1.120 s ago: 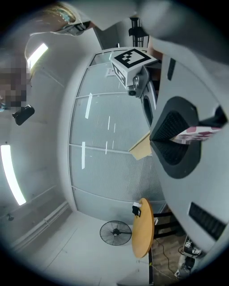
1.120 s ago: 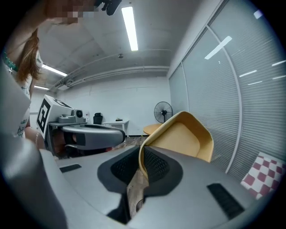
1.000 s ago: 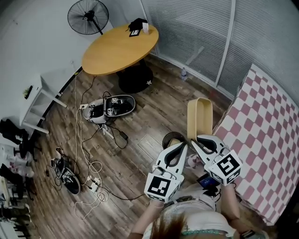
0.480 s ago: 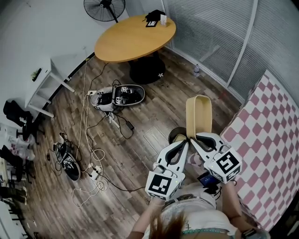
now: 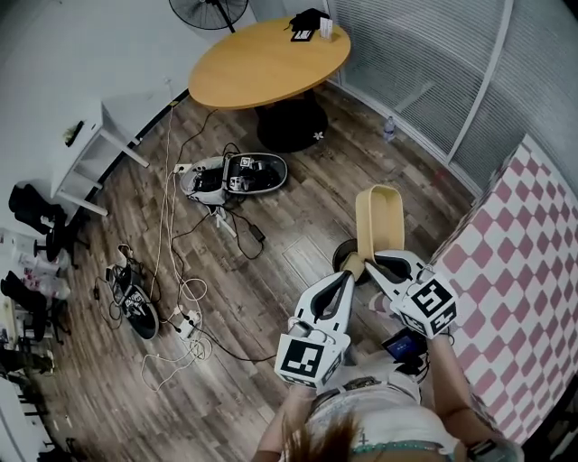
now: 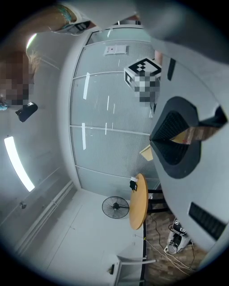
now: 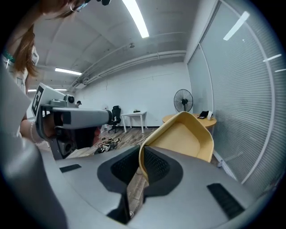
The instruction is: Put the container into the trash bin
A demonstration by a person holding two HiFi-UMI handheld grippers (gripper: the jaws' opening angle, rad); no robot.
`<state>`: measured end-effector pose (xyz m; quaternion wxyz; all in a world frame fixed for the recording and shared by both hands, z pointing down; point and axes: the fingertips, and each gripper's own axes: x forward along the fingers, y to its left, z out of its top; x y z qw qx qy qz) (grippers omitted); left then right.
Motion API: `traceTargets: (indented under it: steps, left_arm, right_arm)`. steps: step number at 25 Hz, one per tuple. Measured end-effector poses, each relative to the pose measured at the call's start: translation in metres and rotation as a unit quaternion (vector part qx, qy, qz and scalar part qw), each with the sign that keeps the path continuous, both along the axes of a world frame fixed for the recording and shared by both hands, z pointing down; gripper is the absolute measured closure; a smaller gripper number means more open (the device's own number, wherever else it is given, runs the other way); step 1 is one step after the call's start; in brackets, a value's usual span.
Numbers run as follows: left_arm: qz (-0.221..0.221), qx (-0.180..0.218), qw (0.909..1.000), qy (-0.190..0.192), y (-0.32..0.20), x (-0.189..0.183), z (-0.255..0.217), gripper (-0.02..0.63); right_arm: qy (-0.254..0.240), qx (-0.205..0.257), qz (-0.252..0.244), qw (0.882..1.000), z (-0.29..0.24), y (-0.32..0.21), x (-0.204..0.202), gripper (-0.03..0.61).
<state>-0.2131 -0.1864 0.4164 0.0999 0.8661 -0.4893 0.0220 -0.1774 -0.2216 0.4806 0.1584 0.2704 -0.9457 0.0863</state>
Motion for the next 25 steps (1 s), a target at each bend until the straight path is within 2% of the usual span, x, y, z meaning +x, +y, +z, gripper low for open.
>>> traceTargets:
  steps: [5, 10, 14, 20, 25]
  left_arm:
    - [-0.017, -0.016, 0.9997, 0.001, 0.003, -0.021, 0.011, 0.607]
    - [-0.028, -0.032, 0.9991, 0.001, 0.005, -0.035, 0.023, 0.607]
    - [-0.017, -0.044, 0.9989, 0.001, 0.007, -0.036, 0.032, 0.607]
    - [0.004, -0.067, 0.9977, 0.004, 0.007, -0.035, 0.048, 0.607]
    - [0.005, -0.08, 0.9968, 0.006, 0.005, -0.04, 0.06, 0.607]
  right_arm:
    - [0.018, -0.042, -0.021, 0.999, 0.05, -0.01, -0.02, 0.557]
    - [0.079, -0.061, -0.053, 0.994, 0.113, -0.016, -0.039, 0.557]
    - [0.1, -0.105, -0.068, 0.987, 0.168, -0.02, -0.052, 0.557]
    - [0.131, -0.184, -0.059, 0.972, 0.258, -0.029, -0.06, 0.557]
    - [0.164, -0.237, -0.05, 0.956, 0.333, -0.026, -0.055, 0.557]
